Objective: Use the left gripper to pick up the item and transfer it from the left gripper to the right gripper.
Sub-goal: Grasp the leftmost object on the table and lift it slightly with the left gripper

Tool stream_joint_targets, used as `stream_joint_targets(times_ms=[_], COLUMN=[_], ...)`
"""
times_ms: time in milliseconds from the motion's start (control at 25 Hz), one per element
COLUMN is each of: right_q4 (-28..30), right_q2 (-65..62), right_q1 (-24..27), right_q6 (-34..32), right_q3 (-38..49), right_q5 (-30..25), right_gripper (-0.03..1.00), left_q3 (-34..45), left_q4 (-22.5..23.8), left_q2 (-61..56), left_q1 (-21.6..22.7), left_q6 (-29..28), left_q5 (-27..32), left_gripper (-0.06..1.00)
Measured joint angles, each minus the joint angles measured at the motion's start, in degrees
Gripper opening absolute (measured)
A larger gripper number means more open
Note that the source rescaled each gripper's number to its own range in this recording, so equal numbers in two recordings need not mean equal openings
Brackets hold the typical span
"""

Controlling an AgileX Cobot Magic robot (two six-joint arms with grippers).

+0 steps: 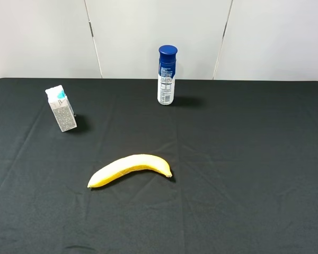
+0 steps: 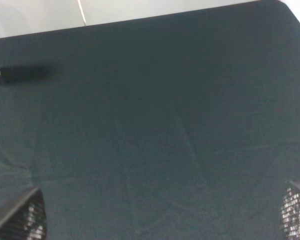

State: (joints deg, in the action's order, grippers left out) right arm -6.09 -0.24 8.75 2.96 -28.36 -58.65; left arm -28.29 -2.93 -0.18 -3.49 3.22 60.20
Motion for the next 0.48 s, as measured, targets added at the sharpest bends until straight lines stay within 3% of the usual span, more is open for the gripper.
stream_joint_targets(times_ms=[280,480], right_q4=[0.0,0.0], right_q2=[0.0,0.0], right_q1=[0.0,0.0], right_q6=[0.0,0.0], right_q3=[0.0,0.0], right_q5=[0.0,0.0], right_gripper=[1.0,1.0], left_q3=[0.0,-2.8], left_q4=[0.0,0.4], left_q2=[0.0,0.8], left_q1=[0.0,0.0], left_q6=[-0.3,-4.3], left_q5=[0.0,0.3], left_gripper=[1.0,1.0])
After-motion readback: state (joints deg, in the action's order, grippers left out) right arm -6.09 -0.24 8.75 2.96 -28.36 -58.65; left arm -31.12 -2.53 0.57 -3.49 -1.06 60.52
